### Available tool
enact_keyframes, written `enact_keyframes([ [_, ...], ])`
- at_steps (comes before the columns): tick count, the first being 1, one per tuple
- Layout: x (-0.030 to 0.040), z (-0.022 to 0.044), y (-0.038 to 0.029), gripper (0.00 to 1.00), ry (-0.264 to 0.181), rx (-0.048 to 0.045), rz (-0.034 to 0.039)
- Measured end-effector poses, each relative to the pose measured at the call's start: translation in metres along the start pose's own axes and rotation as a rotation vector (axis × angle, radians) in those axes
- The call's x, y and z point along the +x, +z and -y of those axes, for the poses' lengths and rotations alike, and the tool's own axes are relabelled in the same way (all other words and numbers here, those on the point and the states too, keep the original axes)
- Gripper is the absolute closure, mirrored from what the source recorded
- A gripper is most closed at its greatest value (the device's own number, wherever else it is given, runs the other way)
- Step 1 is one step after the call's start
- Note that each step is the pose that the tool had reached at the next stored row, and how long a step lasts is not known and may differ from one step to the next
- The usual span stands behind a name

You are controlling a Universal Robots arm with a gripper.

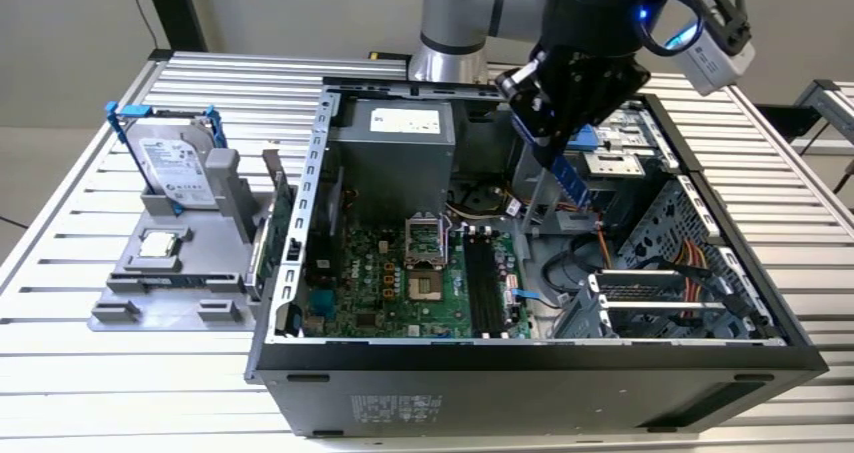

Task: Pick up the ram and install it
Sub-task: 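Insert the ram into the slot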

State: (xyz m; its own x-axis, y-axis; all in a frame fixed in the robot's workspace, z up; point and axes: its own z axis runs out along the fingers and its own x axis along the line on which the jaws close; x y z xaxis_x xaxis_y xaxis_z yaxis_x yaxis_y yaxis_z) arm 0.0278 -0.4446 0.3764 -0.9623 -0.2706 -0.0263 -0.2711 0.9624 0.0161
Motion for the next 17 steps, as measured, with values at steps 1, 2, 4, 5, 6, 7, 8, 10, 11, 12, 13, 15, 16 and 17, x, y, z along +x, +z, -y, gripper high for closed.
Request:
enact_keyframes([
  [1,0.0,0.0,0.0,1.0,0.012,0.0004,0.0002],
  [2,0.0,0.0,0.0,1.0,0.022,0.0006,0.0003],
  [4,0.0,0.0,0.0001,1.0,0.045,0.0012,0.0007],
  [5,0.0,0.0,0.0001,1.0,0.057,0.0016,0.0009],
  [6,0.0,0.0,0.0001,1.0,0.067,0.0018,0.0011],
  [7,0.0,0.0,0.0001,1.0,0.078,0.0022,0.0012],
  [8,0.0,0.0,0.0002,1.0,0.088,0.0024,0.0014],
  [10,0.0,0.0,0.0001,1.0,0.096,0.0026,0.0015],
  [11,0.0,0.0,0.0001,1.0,0.098,0.0027,0.0015],
  [12,0.0,0.0,0.0001,1.0,0.101,0.0027,0.0016],
  [13,0.0,0.0,0.0001,1.0,0.103,0.0027,0.0016],
  [15,0.0,0.0,0.0005,1.0,0.105,0.0028,0.0017],
  [16,0.0,-0.0001,0.001,1.0,0.105,0.0027,0.0017],
  [17,0.0,0.0,0.0015,1.0,0.105,0.0029,0.0016],
])
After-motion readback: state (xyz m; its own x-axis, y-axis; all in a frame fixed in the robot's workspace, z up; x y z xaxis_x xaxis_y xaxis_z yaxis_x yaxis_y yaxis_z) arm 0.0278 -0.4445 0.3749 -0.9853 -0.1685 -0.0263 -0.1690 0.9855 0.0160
